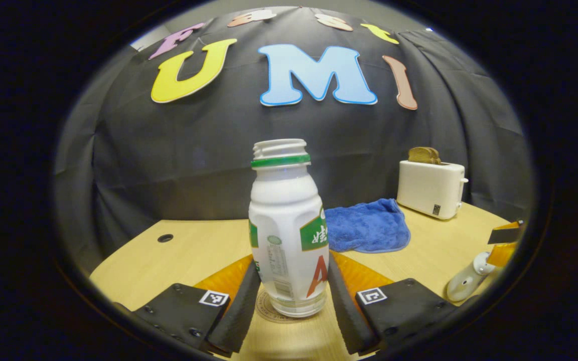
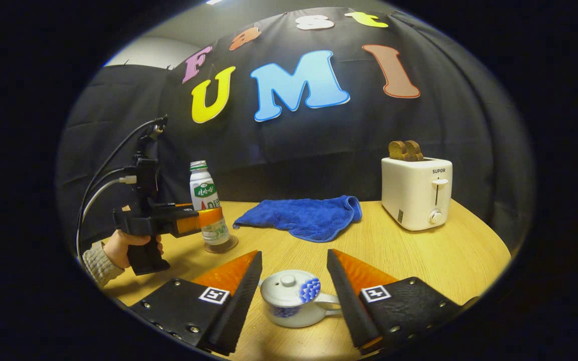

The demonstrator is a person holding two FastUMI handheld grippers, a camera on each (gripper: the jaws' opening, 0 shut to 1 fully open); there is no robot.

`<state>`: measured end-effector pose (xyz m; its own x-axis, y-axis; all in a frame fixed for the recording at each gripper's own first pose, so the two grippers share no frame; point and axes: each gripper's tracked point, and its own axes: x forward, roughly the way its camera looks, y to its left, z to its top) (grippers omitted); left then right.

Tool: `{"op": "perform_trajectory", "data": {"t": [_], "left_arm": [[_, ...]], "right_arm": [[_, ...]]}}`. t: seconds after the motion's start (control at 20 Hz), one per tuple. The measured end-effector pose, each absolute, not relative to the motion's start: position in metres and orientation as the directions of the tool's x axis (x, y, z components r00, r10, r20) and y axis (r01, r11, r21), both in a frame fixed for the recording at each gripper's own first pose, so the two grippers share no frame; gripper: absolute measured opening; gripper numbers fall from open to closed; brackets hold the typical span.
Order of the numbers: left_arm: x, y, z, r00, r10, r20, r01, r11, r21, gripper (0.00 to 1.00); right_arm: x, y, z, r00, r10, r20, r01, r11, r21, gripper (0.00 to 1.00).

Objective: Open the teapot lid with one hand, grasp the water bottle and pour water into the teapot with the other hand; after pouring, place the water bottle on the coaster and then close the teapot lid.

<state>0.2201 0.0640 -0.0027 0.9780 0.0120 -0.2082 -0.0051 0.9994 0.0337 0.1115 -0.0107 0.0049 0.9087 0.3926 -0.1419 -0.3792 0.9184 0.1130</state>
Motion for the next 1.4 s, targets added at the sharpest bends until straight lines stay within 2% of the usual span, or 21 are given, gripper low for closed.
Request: {"op": "perform_trajectory", "data": {"t": [0.05,0.1,0.15,0.2,0.4,0.45,0.5,0.9,0.95,1.05,1.15,1.2,1.25,1.4], "left_arm": [[0.222,0.064,-0.007,0.977,0.009,-0.213,-0.004,1.0,0.024,0.78],[0.226,0.064,-0.01,0.976,0.008,-0.216,-0.004,1.0,0.019,0.84],[0.227,0.064,-0.012,0.976,0.008,-0.219,-0.004,1.0,0.016,0.84],[0.229,0.065,-0.015,0.975,0.007,-0.222,-0.003,1.0,0.016,0.78],[0.235,0.066,-0.022,0.975,0.009,-0.221,-0.007,1.0,0.013,0.78],[0.236,0.067,-0.021,0.976,0.01,-0.218,-0.008,1.0,0.011,0.81],[0.235,0.067,-0.022,0.975,0.009,-0.221,-0.007,1.0,0.009,0.78],[0.232,0.069,-0.023,0.975,-0.001,-0.22,-0.001,1.0,-0.008,0.78],[0.231,0.069,-0.025,0.975,-0.002,-0.223,0.001,1.0,-0.005,0.86],[0.229,0.072,-0.027,0.974,0.017,-0.225,-0.014,1.0,0.013,0.89],[0.227,0.072,-0.026,0.975,0.017,-0.222,-0.015,1.0,0.012,0.97],[0.226,0.073,-0.024,0.976,0.017,-0.218,-0.016,1.0,0.007,0.91],[0.224,0.071,-0.021,0.977,0.014,-0.211,-0.013,1.0,0.005,0.97],[0.215,0.066,-0.013,0.982,-0.006,-0.19,0.006,1.0,0.002,0.97]], "right_arm": [[0.11,-0.017,0.008,0.916,0.38,-0.131,-0.366,0.923,0.122,0.85],[0.112,-0.02,0.01,0.921,0.369,-0.122,-0.353,0.926,0.133,0.86],[0.112,-0.023,0.012,0.926,0.36,-0.113,-0.343,0.928,0.145,0.86],[0.114,-0.026,0.013,0.93,0.351,-0.108,-0.333,0.93,0.157,0.86],[0.116,-0.034,0.019,0.94,0.329,-0.085,-0.31,0.933,0.181,0.86],[0.115,-0.034,0.019,0.941,0.328,-0.083,-0.31,0.933,0.182,0.86],[0.115,-0.034,0.018,0.941,0.327,-0.085,-0.309,0.934,0.178,0.86],[0.115,-0.029,0.016,0.937,0.336,-0.096,-0.321,0.936,0.146,0.86],[0.114,-0.029,0.016,0.937,0.336,-0.096,-0.32,0.936,0.149,0.86],[0.115,-0.03,0.017,0.937,0.337,-0.094,-0.32,0.934,0.156,0.86],[0.114,-0.03,0.016,0.938,0.335,-0.093,-0.319,0.935,0.156,0.86],[0.114,-0.03,0.016,0.937,0.336,-0.094,-0.319,0.935,0.156,0.86],[0.115,-0.029,0.015,0.937,0.337,-0.095,-0.32,0.934,0.157,0.86],[0.114,-0.028,0.015,0.934,0.343,-0.097,-0.326,0.932,0.156,0.86]]}}
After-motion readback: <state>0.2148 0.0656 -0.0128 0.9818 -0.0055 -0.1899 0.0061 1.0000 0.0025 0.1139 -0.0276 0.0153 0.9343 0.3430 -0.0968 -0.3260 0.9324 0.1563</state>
